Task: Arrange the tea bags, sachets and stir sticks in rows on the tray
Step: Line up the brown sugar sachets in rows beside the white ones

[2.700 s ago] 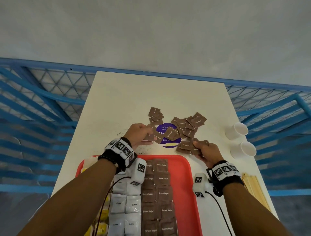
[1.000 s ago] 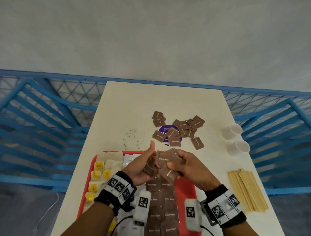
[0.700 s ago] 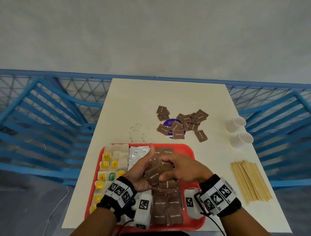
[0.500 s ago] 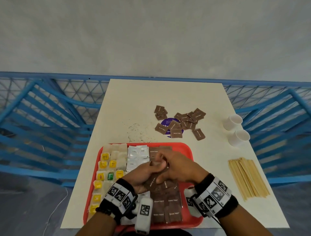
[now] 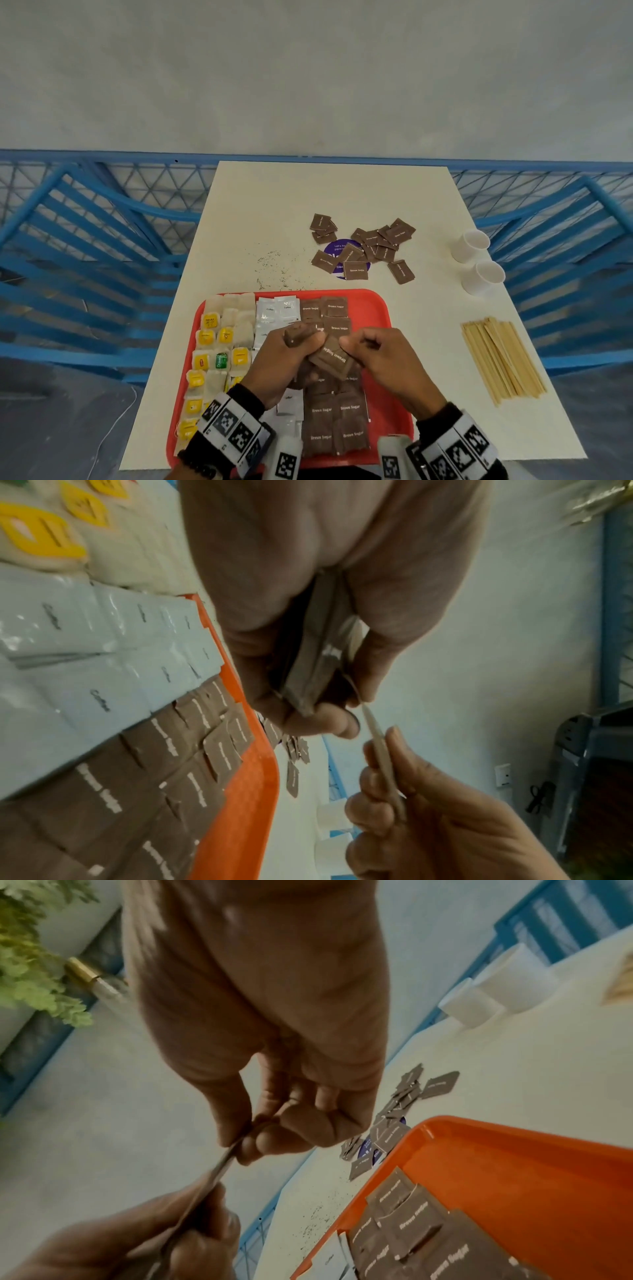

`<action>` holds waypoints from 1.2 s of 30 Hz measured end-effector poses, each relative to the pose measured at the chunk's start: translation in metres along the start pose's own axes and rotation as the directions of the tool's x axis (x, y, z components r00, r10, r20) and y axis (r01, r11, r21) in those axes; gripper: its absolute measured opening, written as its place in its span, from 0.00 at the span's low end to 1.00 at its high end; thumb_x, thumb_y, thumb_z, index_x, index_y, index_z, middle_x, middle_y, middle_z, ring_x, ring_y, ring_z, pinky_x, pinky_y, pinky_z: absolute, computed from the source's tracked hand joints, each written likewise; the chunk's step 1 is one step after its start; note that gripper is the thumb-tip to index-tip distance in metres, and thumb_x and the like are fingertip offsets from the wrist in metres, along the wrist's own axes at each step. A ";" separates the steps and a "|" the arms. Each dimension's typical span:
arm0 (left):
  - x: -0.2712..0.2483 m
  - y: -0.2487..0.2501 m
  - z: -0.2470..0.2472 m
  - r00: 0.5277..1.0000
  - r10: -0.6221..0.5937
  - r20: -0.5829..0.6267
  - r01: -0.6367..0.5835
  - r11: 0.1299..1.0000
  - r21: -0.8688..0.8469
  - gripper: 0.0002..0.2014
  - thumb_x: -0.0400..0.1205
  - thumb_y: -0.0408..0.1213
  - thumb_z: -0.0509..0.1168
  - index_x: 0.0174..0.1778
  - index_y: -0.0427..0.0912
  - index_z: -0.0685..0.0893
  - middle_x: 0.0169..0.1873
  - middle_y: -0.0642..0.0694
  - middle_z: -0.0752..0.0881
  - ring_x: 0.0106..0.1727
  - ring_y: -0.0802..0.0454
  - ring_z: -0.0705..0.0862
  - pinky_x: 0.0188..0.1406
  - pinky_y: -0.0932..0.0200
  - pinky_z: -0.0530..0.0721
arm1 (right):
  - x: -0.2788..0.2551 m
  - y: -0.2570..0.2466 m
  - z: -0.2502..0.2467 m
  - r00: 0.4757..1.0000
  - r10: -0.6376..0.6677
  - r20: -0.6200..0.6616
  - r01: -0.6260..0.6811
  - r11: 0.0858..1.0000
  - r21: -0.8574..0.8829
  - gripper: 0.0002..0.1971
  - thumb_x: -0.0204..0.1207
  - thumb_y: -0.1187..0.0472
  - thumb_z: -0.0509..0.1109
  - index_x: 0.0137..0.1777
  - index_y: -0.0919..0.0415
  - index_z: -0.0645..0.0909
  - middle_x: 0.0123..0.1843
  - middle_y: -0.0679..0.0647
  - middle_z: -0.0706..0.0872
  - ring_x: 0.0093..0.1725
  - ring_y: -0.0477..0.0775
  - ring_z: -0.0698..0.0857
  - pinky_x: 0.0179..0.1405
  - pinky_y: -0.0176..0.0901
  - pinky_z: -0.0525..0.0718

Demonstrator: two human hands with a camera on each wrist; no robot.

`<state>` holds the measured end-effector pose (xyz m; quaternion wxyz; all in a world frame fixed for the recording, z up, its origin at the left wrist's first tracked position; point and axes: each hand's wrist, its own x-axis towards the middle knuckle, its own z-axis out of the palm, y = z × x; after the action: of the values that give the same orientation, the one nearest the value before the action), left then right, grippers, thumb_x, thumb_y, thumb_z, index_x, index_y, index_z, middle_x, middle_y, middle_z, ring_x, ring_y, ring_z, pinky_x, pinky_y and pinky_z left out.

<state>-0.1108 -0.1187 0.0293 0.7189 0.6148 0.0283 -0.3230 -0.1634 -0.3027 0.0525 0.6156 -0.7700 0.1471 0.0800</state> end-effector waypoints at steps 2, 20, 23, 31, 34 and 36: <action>-0.004 0.001 -0.004 1.000 -0.013 0.024 0.012 0.999 0.034 0.07 0.81 0.37 0.72 0.37 0.46 0.90 0.32 0.39 0.88 0.25 0.48 0.83 0.30 0.59 0.79 | 0.000 0.002 -0.001 0.999 0.024 0.028 -0.025 0.999 0.030 0.11 0.78 0.55 0.75 0.36 0.57 0.88 0.29 0.45 0.88 0.28 0.37 0.81 0.32 0.28 0.76; -0.013 -0.018 -0.013 0.980 -0.047 0.191 0.019 0.989 0.146 0.09 0.83 0.40 0.72 0.41 0.37 0.85 0.30 0.36 0.85 0.28 0.43 0.82 0.26 0.59 0.78 | -0.006 0.012 0.015 0.986 0.166 -0.003 -0.148 0.887 0.437 0.07 0.77 0.66 0.75 0.50 0.70 0.88 0.38 0.61 0.91 0.30 0.49 0.87 0.28 0.37 0.81; -0.010 -0.006 -0.019 0.986 -0.046 0.161 0.005 0.969 0.249 0.10 0.82 0.42 0.72 0.44 0.38 0.85 0.29 0.42 0.86 0.27 0.49 0.83 0.25 0.59 0.79 | 0.002 0.012 0.007 0.992 0.121 -0.020 -0.115 0.976 0.187 0.04 0.73 0.62 0.79 0.46 0.62 0.90 0.38 0.56 0.93 0.34 0.51 0.89 0.35 0.43 0.86; 0.008 0.015 -0.027 0.966 -0.055 0.251 -0.062 0.897 0.437 0.08 0.82 0.38 0.72 0.37 0.47 0.86 0.27 0.47 0.87 0.28 0.49 0.84 0.26 0.58 0.80 | 0.028 -0.011 -0.003 0.945 -0.017 0.326 0.104 0.962 -0.252 0.22 0.80 0.47 0.72 0.27 0.60 0.80 0.22 0.47 0.75 0.23 0.40 0.70 0.27 0.33 0.68; 0.012 0.008 -0.030 0.988 -0.038 0.153 -0.006 0.962 0.275 0.10 0.82 0.39 0.73 0.37 0.38 0.85 0.28 0.39 0.85 0.27 0.45 0.81 0.25 0.59 0.77 | 0.034 -0.006 0.003 0.992 -0.045 0.117 0.061 0.989 -0.132 0.25 0.81 0.43 0.68 0.31 0.63 0.82 0.26 0.52 0.82 0.29 0.44 0.77 0.34 0.41 0.74; 0.015 0.001 -0.029 0.998 -0.054 0.034 0.050 0.991 0.121 0.10 0.81 0.39 0.73 0.36 0.38 0.86 0.31 0.39 0.85 0.28 0.45 0.82 0.25 0.59 0.76 | 0.033 -0.003 0.007 0.998 0.023 0.050 -0.023 1.000 -0.009 0.19 0.80 0.45 0.70 0.38 0.60 0.87 0.31 0.54 0.87 0.31 0.45 0.80 0.35 0.40 0.78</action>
<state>-0.0877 -0.0986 0.0165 0.6724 0.6499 0.0115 -0.3541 -0.1306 -0.2999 0.0433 0.6148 -0.7687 0.1403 0.1070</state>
